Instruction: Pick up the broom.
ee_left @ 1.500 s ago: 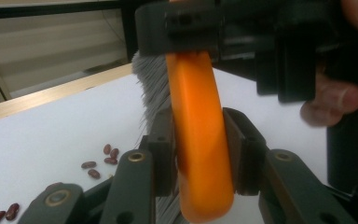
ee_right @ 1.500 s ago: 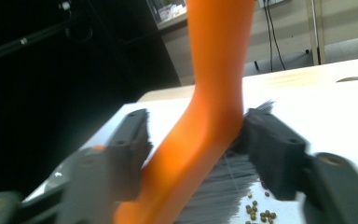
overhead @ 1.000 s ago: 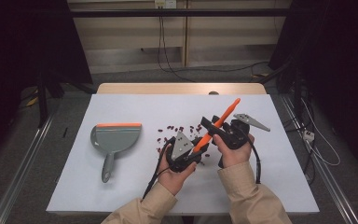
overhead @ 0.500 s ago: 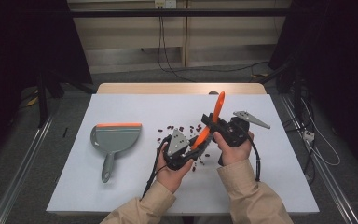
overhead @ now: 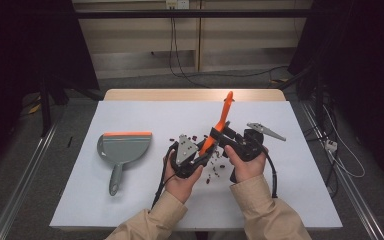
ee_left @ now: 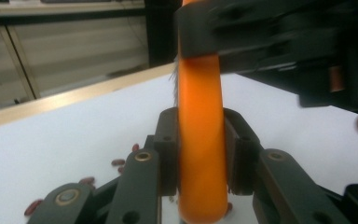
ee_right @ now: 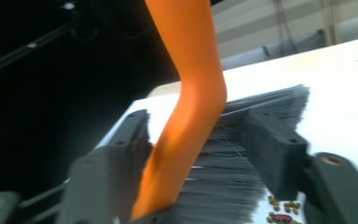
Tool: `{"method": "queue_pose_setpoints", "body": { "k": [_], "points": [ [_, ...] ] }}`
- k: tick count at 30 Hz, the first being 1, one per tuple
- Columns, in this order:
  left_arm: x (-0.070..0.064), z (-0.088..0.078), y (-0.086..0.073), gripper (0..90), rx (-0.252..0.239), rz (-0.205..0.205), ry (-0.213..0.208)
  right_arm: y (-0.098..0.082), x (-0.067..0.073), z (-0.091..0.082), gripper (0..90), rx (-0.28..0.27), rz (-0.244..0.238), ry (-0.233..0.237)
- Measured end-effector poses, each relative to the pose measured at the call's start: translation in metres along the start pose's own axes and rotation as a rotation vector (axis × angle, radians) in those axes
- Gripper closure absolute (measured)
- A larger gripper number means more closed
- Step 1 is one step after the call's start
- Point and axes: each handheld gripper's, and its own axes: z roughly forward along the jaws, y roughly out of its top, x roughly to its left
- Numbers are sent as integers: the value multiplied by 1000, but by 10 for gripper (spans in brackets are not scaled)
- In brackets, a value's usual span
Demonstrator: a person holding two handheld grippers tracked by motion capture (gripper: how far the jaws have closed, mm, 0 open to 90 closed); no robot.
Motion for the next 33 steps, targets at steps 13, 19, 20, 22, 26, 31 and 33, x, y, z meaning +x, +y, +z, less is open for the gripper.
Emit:
{"method": "queue_pose_setpoints", "body": {
  "k": [13, 19, 20, 22, 26, 31, 33],
  "points": [
    [-12, 0, 1, 643, -10, 80, -17, -1, 4, 5, 560, 25, 127, 6],
    [-11, 1, 1, 592, -4, 87, -18, 2, 6, 7, 641, 52, 164, 33],
    [-11, 2, 1, 585, -1, 89, -21, 2, 6, 7, 652, 57, 161, 32],
    [-10, 4, 2, 571, 15, 76, -35, 2, 7, 7, 684, 67, 164, 38],
    [-4, 3, 2, 601, 19, 77, -86, 4, -2, 9, 691, 86, 134, 26],
    [7, -2, 2, 444, 41, 57, -89, 15, -17, 2, 691, 77, 66, -11],
    [11, -5, 2, 400, 53, 45, -90, 20, -21, -2, 691, 85, 7, -38]
  ]
}}
